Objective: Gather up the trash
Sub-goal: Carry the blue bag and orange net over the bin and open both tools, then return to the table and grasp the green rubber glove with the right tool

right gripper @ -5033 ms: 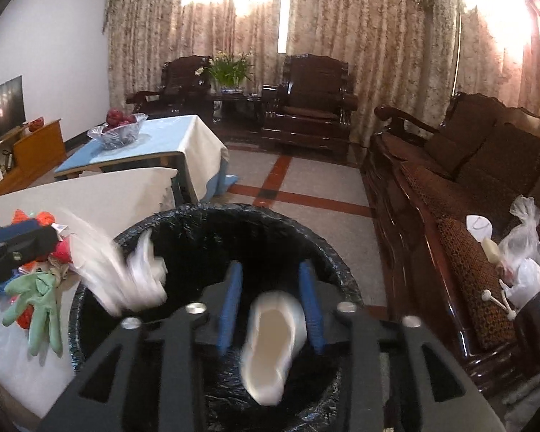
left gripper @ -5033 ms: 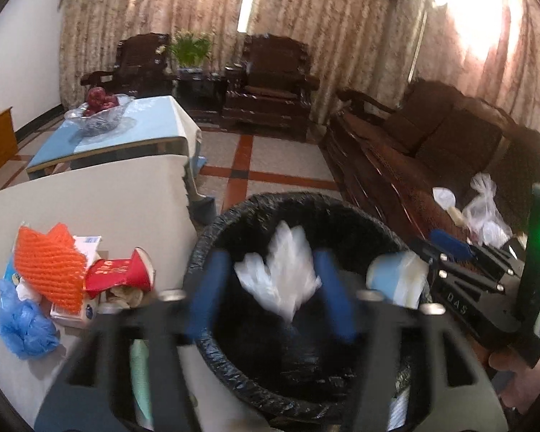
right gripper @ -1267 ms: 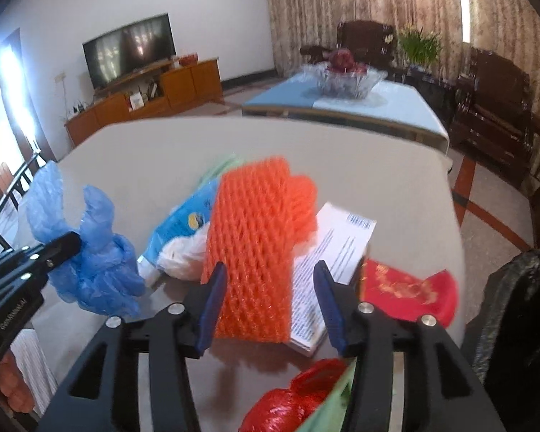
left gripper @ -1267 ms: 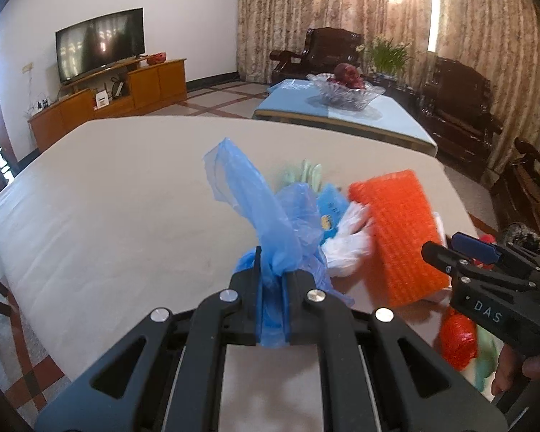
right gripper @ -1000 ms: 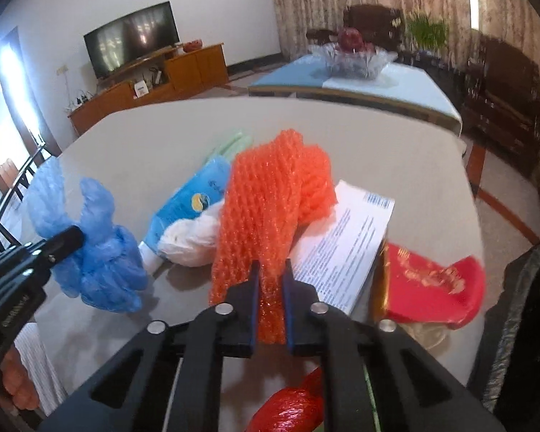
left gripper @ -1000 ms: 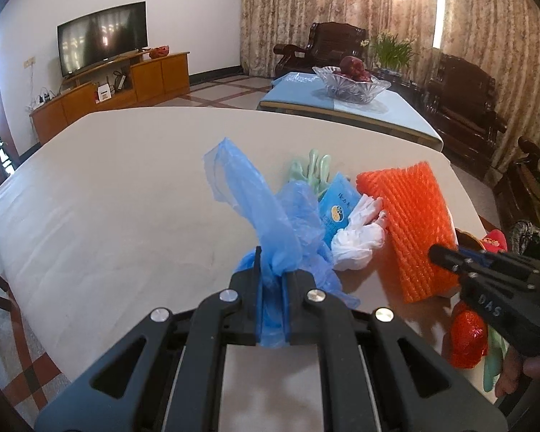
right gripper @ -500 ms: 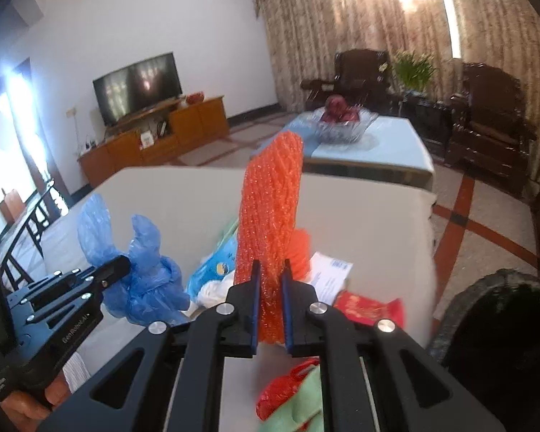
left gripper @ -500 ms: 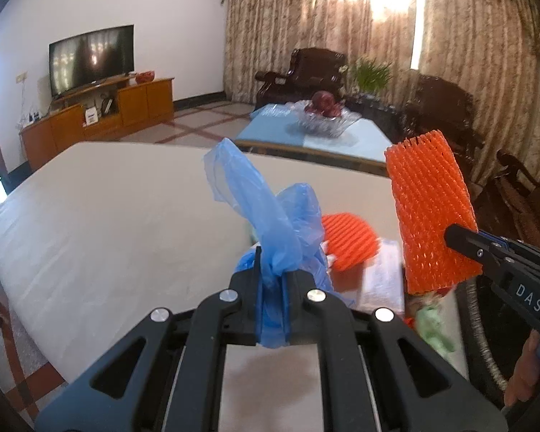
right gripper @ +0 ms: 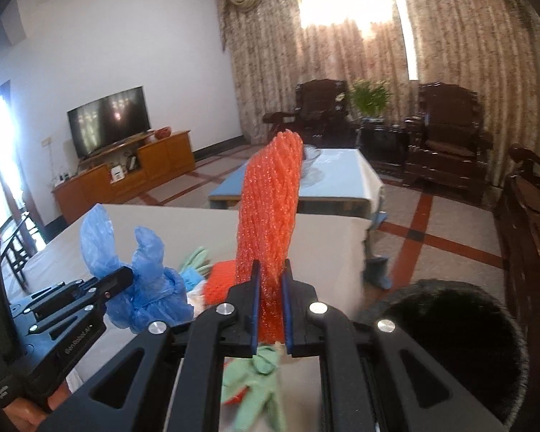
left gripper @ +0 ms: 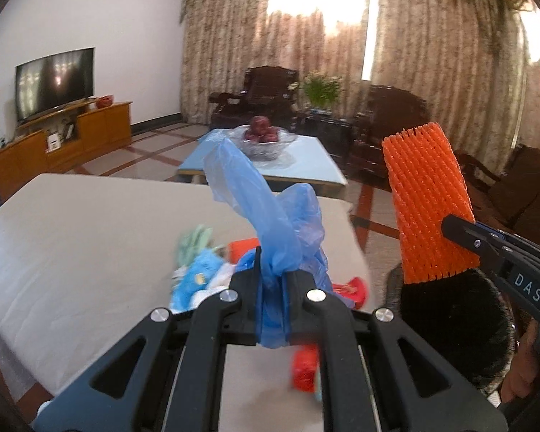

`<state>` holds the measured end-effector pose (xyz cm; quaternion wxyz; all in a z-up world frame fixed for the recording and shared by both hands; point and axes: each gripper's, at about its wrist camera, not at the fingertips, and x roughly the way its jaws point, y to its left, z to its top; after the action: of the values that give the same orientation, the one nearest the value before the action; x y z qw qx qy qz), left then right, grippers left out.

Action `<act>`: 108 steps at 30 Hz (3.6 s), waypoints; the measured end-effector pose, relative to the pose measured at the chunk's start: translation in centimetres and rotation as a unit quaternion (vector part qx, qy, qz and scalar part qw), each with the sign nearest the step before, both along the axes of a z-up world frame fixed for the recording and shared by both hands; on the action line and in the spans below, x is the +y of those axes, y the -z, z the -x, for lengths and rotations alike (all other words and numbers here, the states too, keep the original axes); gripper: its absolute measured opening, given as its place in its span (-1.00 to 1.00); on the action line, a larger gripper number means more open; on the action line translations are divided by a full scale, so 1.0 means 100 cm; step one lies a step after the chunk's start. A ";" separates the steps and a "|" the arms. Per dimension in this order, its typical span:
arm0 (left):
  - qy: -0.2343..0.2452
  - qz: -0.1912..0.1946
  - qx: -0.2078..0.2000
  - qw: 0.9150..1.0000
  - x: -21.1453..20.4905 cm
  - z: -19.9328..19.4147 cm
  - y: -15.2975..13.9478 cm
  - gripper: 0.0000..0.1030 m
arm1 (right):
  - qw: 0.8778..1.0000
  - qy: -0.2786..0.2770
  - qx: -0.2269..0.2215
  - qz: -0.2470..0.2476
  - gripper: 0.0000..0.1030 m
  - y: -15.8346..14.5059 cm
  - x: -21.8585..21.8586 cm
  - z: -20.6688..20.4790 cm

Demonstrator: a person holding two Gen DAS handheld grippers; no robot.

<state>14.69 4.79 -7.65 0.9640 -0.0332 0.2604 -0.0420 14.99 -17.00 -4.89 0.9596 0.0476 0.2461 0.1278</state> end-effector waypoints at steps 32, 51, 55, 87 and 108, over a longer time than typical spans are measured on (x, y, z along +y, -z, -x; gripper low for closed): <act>0.211 -0.007 0.040 0.977 -0.207 -0.041 0.065 -0.86 | 0.973 0.219 0.068 0.025 -0.80 0.062 -0.188 0.030; 0.140 -0.008 0.015 0.990 -0.138 -0.041 0.049 0.64 | 0.964 0.260 0.034 0.033 0.88 0.057 -0.181 0.032; 0.106 -0.020 -0.001 0.994 -0.106 -0.034 0.040 0.67 | 0.972 0.231 0.025 0.032 0.88 0.052 -0.160 0.028; -0.095 -0.042 0.053 0.993 0.095 -0.003 0.096 0.67 | 0.998 0.002 0.040 0.042 0.62 0.125 0.061 -0.020; -0.076 -0.038 0.078 0.993 0.083 -0.012 0.118 0.66 | 0.992 -0.008 0.103 0.072 -0.16 0.158 0.056 -0.041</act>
<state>15.90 13.04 -19.45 0.9418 -0.0191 0.3328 0.0442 19.05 -11.40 -20.66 0.9291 -0.0102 0.3523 0.1117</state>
